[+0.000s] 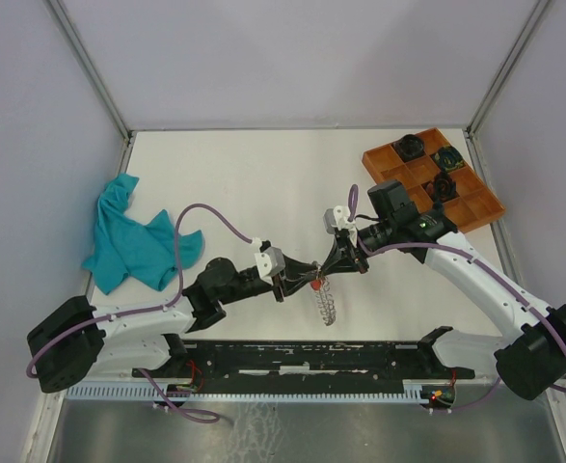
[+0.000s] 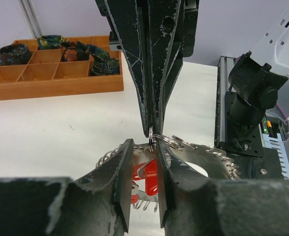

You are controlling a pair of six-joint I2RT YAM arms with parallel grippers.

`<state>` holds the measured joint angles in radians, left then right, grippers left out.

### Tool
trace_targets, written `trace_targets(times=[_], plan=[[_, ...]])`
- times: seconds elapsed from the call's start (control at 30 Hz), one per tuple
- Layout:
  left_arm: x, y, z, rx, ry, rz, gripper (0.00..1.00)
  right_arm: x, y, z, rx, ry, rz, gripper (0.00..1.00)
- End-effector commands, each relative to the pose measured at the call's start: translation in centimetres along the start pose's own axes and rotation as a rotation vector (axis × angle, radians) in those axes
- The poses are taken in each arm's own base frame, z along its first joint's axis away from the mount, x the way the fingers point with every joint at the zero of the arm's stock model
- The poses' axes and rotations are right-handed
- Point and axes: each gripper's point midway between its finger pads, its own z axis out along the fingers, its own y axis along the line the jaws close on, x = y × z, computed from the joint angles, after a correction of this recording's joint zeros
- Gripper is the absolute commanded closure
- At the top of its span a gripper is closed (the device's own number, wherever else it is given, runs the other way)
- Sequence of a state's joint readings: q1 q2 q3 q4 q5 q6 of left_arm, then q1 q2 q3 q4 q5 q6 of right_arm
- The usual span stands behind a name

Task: Remove the keys from the keyring
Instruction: Remove the key from the keyring.

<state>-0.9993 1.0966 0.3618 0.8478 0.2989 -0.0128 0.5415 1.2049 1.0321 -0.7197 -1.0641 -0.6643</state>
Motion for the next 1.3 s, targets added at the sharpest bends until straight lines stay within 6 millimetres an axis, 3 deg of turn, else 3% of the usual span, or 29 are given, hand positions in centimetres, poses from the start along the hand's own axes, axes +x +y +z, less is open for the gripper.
trace_targets(times=[0.0, 0.23, 0.4, 0.67, 0.8, 0.87, 1.03, 1.27], plan=[[-3.3, -0.5, 1.2, 0.036, -0.099, 0.012, 0.75, -3.4, 0.3, -0.5, -0.014, -0.076, -0.113, 0.99], [-3.0, -0.5, 1.6, 0.044, -0.079, -0.003, 0.97, -3.4, 0.2, -0.5, -0.008, -0.075, -0.111, 0.99], [-3.3, -0.4, 1.2, 0.026, -0.088, -0.013, 0.97, -3.2, 0.1, -0.6, -0.002, -0.069, -0.106, 0.97], [-3.1, 0.3, 0.1, -0.031, -0.087, -0.009, 0.97, -4.4, 0.4, -1.7, 0.008, -0.085, -0.097, 0.53], [-2.9, 0.7, -0.1, -0.053, -0.054, 0.010, 0.97, -5.4, 1.5, -2.8, -0.010, -0.118, -0.111, 0.44], [-2.8, 0.8, -0.1, -0.054, -0.035, 0.022, 0.97, -5.4, 2.2, -2.9, -0.036, -0.128, -0.130, 0.45], [-3.3, 1.2, 0.6, -0.074, 0.025, -0.020, 0.97, -4.9, 2.5, -2.1, -0.069, -0.125, -0.144, 0.61], [-3.6, 0.8, 1.0, -0.057, 0.027, -0.064, 0.97, -3.5, 2.1, -1.2, -0.055, -0.068, -0.183, 0.63]])
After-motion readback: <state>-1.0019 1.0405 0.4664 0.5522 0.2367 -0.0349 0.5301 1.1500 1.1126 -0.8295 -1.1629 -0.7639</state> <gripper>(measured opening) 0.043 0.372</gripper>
